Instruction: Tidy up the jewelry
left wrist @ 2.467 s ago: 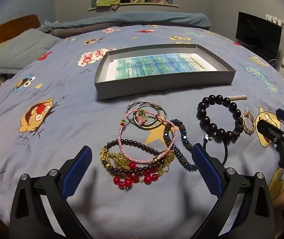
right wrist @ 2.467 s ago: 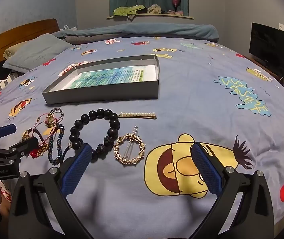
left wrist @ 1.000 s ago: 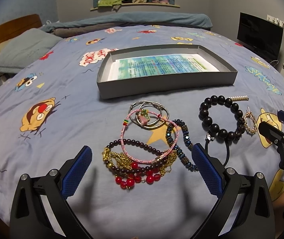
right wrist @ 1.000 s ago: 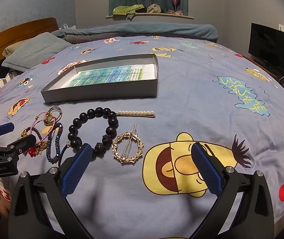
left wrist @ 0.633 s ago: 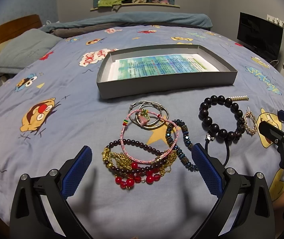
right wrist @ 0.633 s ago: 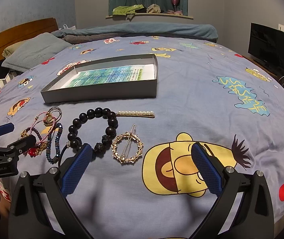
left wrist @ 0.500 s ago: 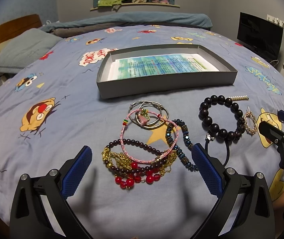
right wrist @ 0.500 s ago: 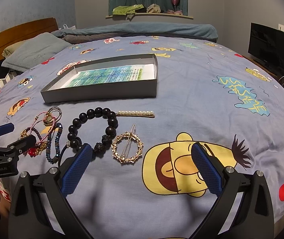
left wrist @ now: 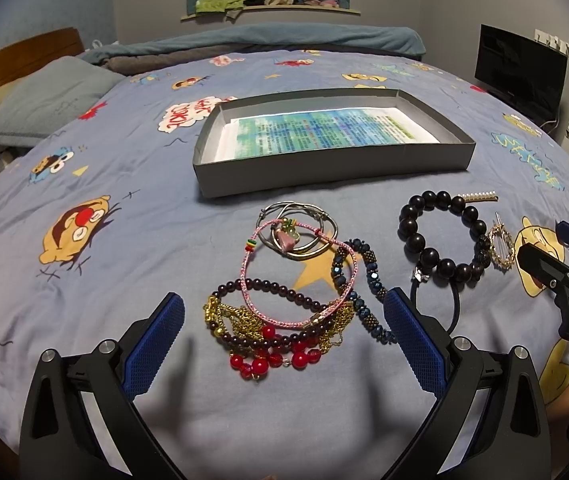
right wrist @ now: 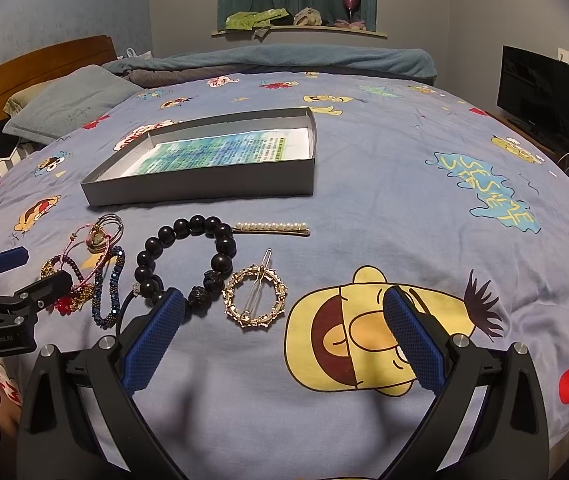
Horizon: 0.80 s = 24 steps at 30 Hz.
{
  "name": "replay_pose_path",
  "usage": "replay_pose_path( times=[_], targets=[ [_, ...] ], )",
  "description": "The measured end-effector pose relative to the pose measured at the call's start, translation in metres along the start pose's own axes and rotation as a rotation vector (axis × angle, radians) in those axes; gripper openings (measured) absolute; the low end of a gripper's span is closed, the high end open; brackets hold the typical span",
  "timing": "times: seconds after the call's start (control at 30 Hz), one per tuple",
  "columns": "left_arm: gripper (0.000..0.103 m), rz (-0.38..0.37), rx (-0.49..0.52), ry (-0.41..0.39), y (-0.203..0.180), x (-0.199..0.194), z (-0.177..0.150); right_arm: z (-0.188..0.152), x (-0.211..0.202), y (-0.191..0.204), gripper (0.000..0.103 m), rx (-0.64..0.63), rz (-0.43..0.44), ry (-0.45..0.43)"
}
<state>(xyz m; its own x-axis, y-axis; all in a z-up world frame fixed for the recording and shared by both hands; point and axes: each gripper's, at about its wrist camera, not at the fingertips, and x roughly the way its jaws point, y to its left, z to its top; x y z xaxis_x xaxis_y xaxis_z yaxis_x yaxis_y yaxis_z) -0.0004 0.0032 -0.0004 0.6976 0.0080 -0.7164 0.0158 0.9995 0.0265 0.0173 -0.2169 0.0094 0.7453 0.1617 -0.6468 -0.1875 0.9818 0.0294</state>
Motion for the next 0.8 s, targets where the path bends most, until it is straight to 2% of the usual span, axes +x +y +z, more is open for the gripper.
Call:
replay_pose_path(
  times=[0.6, 0.8],
  targets=[
    [0.099, 0.003, -0.002, 0.005, -0.001, 0.0, 0.001, 0.0, -0.001, -0.002, 0.098, 0.012, -0.003, 0.0],
    [0.099, 0.003, -0.009, -0.05, 0.009, -0.015, 0.019, 0.019, -0.014, -0.006, 0.098, 0.011, -0.015, -0.049]
  ],
)
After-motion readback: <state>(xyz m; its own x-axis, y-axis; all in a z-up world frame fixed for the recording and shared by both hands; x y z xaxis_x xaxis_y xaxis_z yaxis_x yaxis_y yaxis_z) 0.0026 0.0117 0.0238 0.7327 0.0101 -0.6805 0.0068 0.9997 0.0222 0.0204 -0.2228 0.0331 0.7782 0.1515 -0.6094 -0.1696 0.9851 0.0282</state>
